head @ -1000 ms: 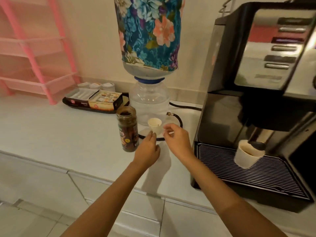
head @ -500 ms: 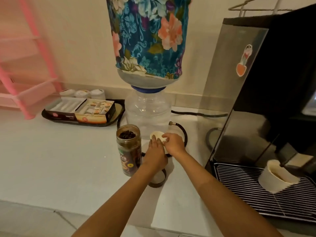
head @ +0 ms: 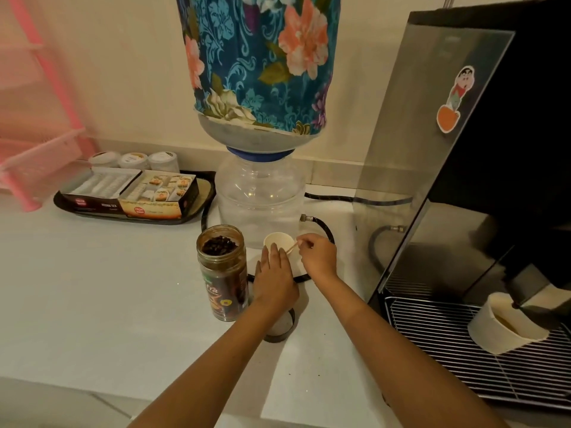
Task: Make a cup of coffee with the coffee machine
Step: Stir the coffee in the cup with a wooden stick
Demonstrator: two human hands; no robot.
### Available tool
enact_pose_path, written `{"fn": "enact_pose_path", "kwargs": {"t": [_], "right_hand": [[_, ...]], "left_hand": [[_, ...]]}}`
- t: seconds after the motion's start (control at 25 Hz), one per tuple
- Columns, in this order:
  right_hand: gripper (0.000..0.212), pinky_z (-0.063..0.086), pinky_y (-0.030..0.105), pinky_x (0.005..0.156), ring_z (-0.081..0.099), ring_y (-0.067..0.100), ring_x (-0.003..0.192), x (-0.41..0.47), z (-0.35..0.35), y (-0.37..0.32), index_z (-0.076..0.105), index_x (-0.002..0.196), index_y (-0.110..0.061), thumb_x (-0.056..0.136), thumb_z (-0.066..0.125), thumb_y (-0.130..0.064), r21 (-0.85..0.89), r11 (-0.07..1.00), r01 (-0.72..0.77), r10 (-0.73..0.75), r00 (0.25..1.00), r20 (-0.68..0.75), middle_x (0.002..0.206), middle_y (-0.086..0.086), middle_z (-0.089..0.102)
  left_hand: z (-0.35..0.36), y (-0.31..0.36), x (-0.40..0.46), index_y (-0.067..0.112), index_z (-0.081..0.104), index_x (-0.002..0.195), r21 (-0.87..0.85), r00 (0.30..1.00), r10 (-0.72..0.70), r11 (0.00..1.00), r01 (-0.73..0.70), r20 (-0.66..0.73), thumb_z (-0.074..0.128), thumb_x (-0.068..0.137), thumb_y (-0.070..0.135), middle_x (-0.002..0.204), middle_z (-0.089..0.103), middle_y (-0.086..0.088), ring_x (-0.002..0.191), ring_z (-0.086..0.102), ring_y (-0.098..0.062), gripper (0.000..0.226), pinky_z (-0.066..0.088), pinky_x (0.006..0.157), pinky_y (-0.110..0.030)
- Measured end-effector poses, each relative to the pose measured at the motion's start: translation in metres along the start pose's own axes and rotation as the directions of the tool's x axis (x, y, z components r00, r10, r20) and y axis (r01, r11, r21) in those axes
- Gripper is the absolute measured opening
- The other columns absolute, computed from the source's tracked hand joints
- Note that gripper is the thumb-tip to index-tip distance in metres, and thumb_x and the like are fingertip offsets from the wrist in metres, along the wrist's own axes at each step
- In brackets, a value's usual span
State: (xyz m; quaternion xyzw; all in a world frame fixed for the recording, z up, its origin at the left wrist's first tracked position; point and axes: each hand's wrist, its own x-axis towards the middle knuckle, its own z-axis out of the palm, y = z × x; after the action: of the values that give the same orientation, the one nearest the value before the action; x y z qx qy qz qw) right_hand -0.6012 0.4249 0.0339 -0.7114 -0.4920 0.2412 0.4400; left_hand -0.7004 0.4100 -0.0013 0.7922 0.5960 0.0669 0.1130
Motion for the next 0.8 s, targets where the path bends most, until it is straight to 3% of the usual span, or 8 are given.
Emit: {"fn": "enact_pose_path", "kwargs": {"t": [0.12,0.32,0.6,0.8], "right_hand": [[0.017,0.055,0.042,0.084,0.066,0.026,0.092,-0.006,-0.008,-0.004,0.069,0.100,-0.004,0.091,0.054,-0.007,0.166,0.986,-0.026,0.041,0.995,-0.088,0.097,0.013,0.071],[0.011,0.055,0.016,0.054,0.067,0.020,0.077,-0.027,-0.029,-0.020,0.066,0.087,-0.015,0.089,0.060,-0.006,0.434,0.901,-0.005,0.087,0.982,-0.170,0.085,0.008,0.068],[0.012,0.054,0.017,0.059,0.068,0.007,0.075,-0.082,-0.073,-0.026,0.064,0.101,-0.008,0.093,0.055,-0.010,0.684,0.730,-0.002,0.118,0.985,-0.123,0.087,0.006,0.069],[0.013,0.055,0.018,0.063,0.070,0.011,0.081,-0.124,-0.116,-0.020,0.064,0.103,-0.009,0.094,0.054,-0.013,0.742,0.670,-0.025,0.129,0.988,-0.083,0.094,0.008,0.070]], "left_hand": [[-0.003,-0.002,-0.008,-0.001,0.001,0.148,-0.014,0.996,0.042,0.999,-0.043,-0.080,0.041,0.094,0.021,0.158,-0.002,-0.021,0.146,-0.006,-0.034,0.071,0.006,0.119,-0.045],[-0.012,-0.002,-0.028,0.000,0.012,0.149,-0.043,0.957,0.163,0.983,-0.179,-0.241,0.040,0.095,0.022,0.158,0.012,-0.018,0.146,0.007,-0.029,0.065,0.008,0.119,-0.036],[-0.020,0.009,-0.065,0.006,0.032,0.145,-0.163,0.907,0.217,0.943,-0.291,-0.360,0.049,0.093,0.020,0.153,0.031,-0.014,0.142,0.026,-0.026,0.056,0.022,0.114,-0.032],[-0.030,0.034,-0.088,0.010,0.041,0.142,-0.269,0.890,0.250,0.891,-0.366,-0.382,0.052,0.094,0.019,0.148,0.041,-0.009,0.135,0.038,-0.024,0.050,0.029,0.109,-0.031]]}}
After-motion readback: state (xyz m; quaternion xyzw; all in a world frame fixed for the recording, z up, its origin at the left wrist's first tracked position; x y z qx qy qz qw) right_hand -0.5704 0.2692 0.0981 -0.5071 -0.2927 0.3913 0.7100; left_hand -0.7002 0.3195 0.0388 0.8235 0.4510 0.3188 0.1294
